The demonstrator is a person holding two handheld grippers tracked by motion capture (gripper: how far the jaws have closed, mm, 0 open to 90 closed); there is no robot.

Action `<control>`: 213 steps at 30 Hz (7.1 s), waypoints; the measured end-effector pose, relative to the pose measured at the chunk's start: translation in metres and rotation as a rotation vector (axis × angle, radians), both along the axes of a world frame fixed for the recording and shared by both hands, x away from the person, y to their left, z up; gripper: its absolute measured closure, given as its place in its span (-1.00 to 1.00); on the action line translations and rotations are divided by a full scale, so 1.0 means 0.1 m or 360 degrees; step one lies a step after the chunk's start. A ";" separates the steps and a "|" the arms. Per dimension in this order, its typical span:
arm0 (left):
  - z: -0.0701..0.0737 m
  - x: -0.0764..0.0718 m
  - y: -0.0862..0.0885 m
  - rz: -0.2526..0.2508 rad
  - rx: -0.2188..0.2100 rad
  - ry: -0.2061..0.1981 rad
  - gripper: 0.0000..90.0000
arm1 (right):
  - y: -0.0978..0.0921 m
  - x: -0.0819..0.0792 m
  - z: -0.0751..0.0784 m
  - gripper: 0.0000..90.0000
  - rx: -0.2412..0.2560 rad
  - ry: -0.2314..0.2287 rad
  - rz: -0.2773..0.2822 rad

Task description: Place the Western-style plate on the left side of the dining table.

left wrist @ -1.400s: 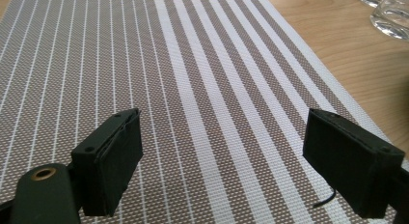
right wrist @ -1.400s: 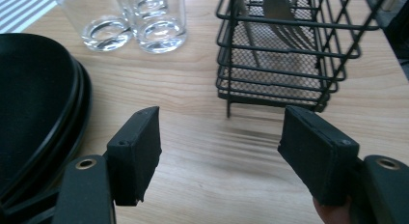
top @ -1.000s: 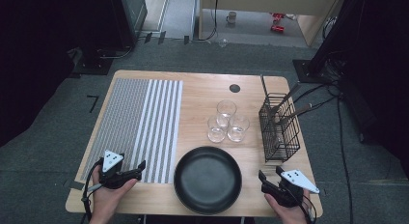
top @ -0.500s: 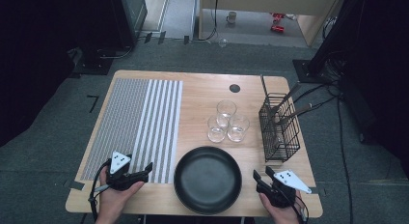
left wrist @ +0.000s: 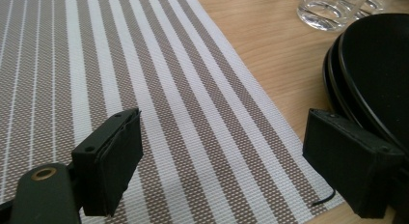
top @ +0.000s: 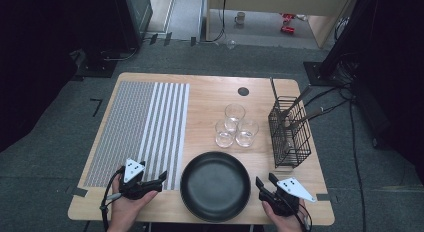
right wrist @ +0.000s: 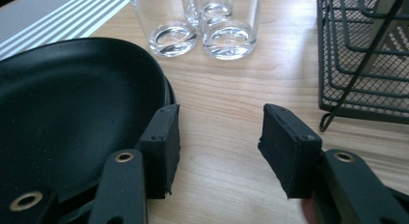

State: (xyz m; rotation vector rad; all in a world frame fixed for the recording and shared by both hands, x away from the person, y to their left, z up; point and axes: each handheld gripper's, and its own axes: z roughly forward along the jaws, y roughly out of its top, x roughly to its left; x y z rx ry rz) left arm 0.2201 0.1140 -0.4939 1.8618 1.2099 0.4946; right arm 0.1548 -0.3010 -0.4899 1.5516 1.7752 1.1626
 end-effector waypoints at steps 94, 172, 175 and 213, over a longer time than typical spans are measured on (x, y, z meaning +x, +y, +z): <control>-0.09 -0.20 -0.60 -0.0098 -0.0351 0.0181 0.52 | 0.40 -0.04 -0.15 0.84 0.0496 0.0085 -0.0234; -0.05 -0.20 -0.40 -0.0112 -0.0501 0.0185 0.46 | 0.61 -0.05 -0.23 0.79 0.0551 0.0128 -0.0166; -0.05 -0.20 -0.40 -0.0126 -0.0503 0.0192 0.46 | 0.61 -0.06 -0.23 0.74 0.0562 0.0144 -0.0165; -0.04 -0.14 -0.31 -0.0257 -0.0702 0.0233 0.59 | 0.57 -0.09 -0.09 0.82 0.0738 0.0096 -0.0201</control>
